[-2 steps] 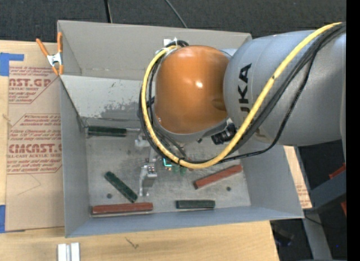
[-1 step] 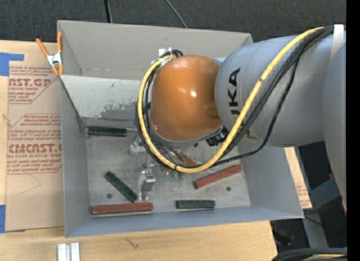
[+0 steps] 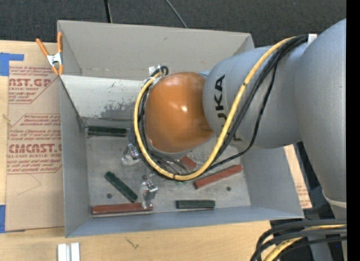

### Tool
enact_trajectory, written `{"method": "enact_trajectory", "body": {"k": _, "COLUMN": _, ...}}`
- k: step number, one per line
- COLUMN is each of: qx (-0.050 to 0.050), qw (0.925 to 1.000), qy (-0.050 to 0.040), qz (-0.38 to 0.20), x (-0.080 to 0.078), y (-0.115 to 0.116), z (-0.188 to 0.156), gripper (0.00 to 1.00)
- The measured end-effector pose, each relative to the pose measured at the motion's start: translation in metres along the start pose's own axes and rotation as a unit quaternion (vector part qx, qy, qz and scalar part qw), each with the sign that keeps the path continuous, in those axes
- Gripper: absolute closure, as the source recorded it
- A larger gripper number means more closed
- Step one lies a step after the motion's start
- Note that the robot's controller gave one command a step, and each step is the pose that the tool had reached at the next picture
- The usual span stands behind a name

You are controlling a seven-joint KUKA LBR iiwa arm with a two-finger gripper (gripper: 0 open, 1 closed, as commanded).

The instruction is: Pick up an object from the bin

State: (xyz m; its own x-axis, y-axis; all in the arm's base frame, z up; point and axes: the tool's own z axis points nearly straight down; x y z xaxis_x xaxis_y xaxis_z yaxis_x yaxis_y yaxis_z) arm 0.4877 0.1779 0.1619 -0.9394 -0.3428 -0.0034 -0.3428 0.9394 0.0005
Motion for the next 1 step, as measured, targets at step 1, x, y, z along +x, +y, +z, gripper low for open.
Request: {"method": "enact_trajectory", "body": {"k": 1, "qx": -0.001, "qw": 0.9999, "qy": -0.0025, "qz": 0.014, "x": -0.0213, "y": -0.0056, "z": 0.0864, "gripper": 1.0}}
